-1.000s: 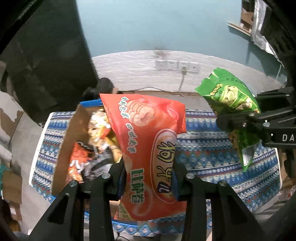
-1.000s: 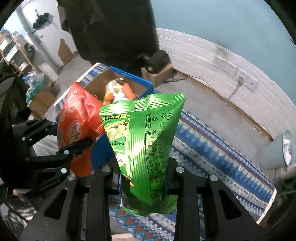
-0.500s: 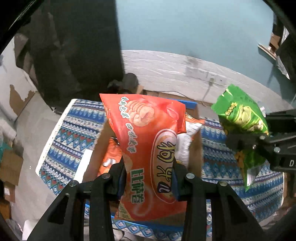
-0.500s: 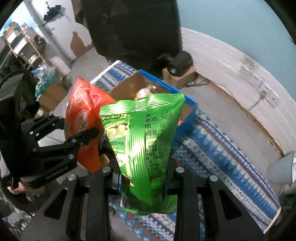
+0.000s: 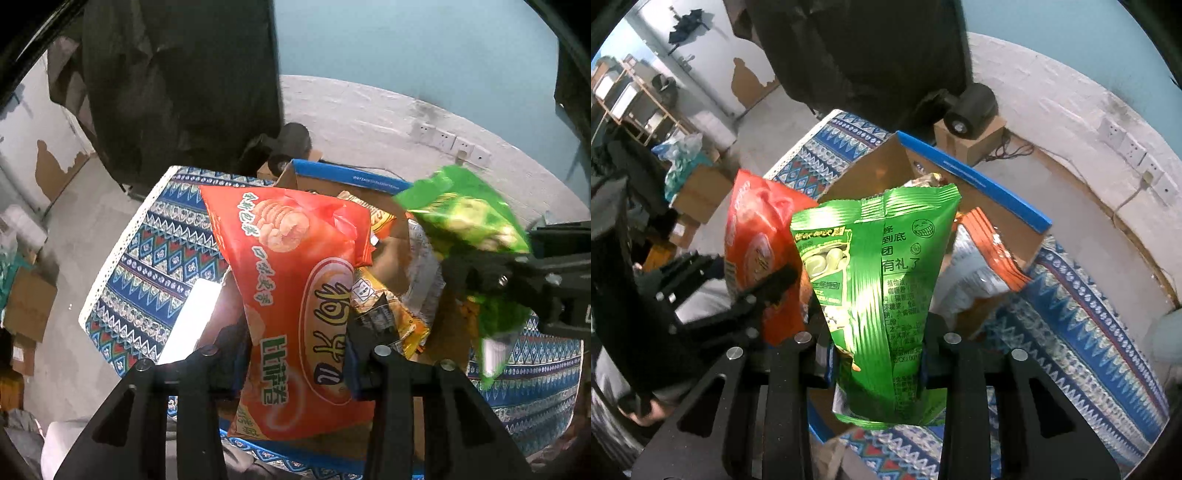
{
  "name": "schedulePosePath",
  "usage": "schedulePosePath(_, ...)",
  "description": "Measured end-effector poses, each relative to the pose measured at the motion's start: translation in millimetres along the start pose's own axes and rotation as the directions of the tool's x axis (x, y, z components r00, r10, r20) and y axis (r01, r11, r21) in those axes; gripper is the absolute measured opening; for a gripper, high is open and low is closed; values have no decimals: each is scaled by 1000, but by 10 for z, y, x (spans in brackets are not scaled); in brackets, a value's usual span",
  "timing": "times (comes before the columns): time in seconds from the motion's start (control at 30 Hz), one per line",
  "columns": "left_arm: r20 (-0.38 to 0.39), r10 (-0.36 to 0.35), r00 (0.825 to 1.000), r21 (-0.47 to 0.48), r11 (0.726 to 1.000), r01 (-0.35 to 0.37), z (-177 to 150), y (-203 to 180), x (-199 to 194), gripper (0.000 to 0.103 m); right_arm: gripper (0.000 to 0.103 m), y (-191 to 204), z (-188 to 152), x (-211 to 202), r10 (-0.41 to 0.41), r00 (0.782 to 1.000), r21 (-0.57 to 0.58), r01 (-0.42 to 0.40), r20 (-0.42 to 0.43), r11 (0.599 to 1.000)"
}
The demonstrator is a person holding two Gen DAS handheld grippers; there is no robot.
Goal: Organize snacks
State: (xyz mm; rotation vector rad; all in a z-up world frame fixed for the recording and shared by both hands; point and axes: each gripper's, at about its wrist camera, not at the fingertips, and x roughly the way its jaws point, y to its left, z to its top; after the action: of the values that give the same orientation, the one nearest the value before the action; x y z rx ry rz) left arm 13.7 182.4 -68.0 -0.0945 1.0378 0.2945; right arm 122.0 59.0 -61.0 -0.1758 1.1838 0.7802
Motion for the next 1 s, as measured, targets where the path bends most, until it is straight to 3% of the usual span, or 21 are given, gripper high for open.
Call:
schedulePosePath(0.13, 15, 33, 999, -4, 999, -33, 6, 20, -31, 55, 48, 9, 47, 22, -20, 1000, 11, 19, 13, 1000)
schedulePosePath(0.17, 20, 39, 999, -3, 999, -39, 13, 25, -46, 64, 48, 4, 53, 11, -22, 1000, 13, 22, 21, 1000)
schedulePosePath(0.27, 42, 50, 998, -3, 999, -50, 18, 19, -117, 76, 56, -16, 56, -52, -36, 998, 18, 35, 42, 999)
schedulePosePath(0.47, 78, 74, 994, 22, 997, -76, 4, -42, -328, 84, 61, -13, -7, -247, -71, 993, 19, 69, 92, 997)
schedulePosePath(0.57, 93, 74, 993, 16, 997, -75, 7, -45, -434, 88, 74, -5, -77, -372, -102, 987, 19, 100, 124, 995)
schedulePosePath(1.0, 147, 39, 988, 20, 999, -42, -119, -115, -863, 99, 75, -55, -463, -829, -126, 972, 33, 121, 201, 992)
